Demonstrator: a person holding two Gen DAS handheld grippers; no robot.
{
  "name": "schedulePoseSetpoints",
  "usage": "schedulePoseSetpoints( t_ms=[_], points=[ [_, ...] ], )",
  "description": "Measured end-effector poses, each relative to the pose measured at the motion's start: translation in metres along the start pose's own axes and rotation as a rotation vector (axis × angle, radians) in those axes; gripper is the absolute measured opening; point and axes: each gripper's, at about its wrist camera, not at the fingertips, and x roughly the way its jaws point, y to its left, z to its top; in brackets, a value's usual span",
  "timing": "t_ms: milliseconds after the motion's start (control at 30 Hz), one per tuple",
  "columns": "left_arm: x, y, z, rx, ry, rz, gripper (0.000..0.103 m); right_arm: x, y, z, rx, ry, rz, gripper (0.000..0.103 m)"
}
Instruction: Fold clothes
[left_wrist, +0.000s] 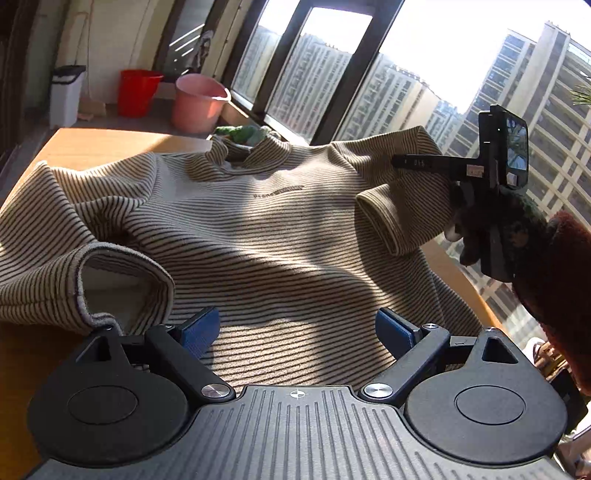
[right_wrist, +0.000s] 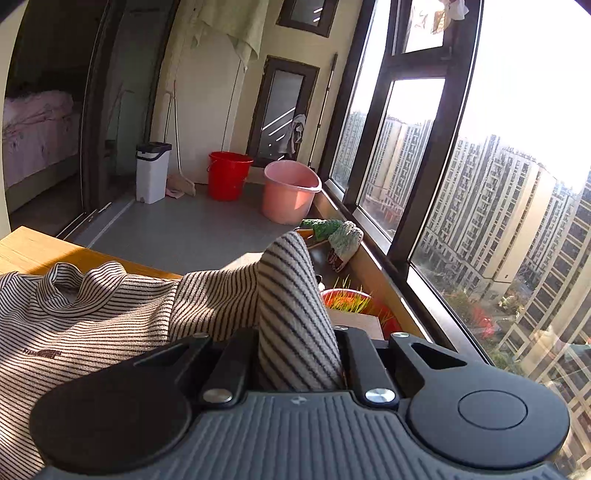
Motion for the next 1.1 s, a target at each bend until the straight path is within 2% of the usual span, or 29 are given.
schedulePoseSetpoints(
  t_ms=[67, 167, 267, 333, 433, 567, 600, 633, 667, 733, 833, 900, 1000, 1033, 1100],
  points=[
    [-0.002, -0.002, -0.002, 0.037, 0.0, 0.02, 0.095, 0.01, 0.004, -0.02, -0.066, 0.024, -0.044, 0.01],
    [0.003, -0.007, -0.005, 0.165, -0.008, 0.12, 0.095, 0.023, -0.005, -0.047, -0.067, 0.083, -0.084, 0.01],
    [0.005, -0.002, 0.001, 0.177, -0.005, 0.156, 0.095, 0.017, -0.021, -0.06, 0.024, 0.098, -0.074, 0.012],
    [0.007, 0.001, 0.004, 0.186, -0.002, 0.178, 0.095, 0.008, -0.025, -0.062, 0.022, 0.092, -0.061, 0.016],
    [0.002, -0.001, 0.01, 0.191, 0.01, 0.173, 0.094, -0.007, -0.03, -0.063, 0.018, 0.077, -0.043, 0.027],
    [-0.015, -0.008, 0.039, 0.209, -0.062, 0.067, 0.095, -0.043, -0.04, -0.062, 0.035, 0.026, 0.037, 0.031],
    [-0.015, -0.01, 0.048, 0.212, -0.084, 0.047, 0.096, -0.053, -0.039, -0.061, 0.026, 0.01, 0.04, 0.036],
    [-0.014, -0.012, 0.057, 0.216, -0.105, 0.027, 0.098, -0.062, -0.039, -0.06, 0.032, -0.009, 0.046, 0.047],
    [-0.011, -0.015, 0.063, 0.22, -0.116, 0.015, 0.099, -0.071, -0.039, -0.059, 0.041, -0.029, 0.053, 0.051],
    [0.006, -0.021, 0.076, 0.241, -0.132, 0.0, 0.099, -0.087, -0.039, -0.055, 0.068, -0.067, 0.077, 0.053],
    [0.042, -0.02, 0.091, 0.232, -0.104, -0.008, 0.099, -0.106, -0.034, -0.049, 0.125, -0.12, 0.131, 0.053],
    [0.066, -0.013, 0.098, 0.205, -0.079, -0.011, 0.099, -0.103, -0.021, -0.042, 0.167, -0.091, 0.244, 0.053],
    [0.091, 0.008, 0.103, 0.142, -0.065, 0.07, 0.099, -0.082, 0.005, -0.038, 0.216, -0.005, 0.387, 0.053],
    [0.095, 0.021, 0.101, 0.119, -0.064, 0.131, 0.099, -0.07, 0.015, -0.04, 0.224, 0.032, 0.421, 0.053],
    [0.098, 0.043, 0.095, 0.096, -0.06, 0.254, 0.099, -0.048, 0.03, -0.046, 0.215, 0.09, 0.418, 0.053]
  ],
)
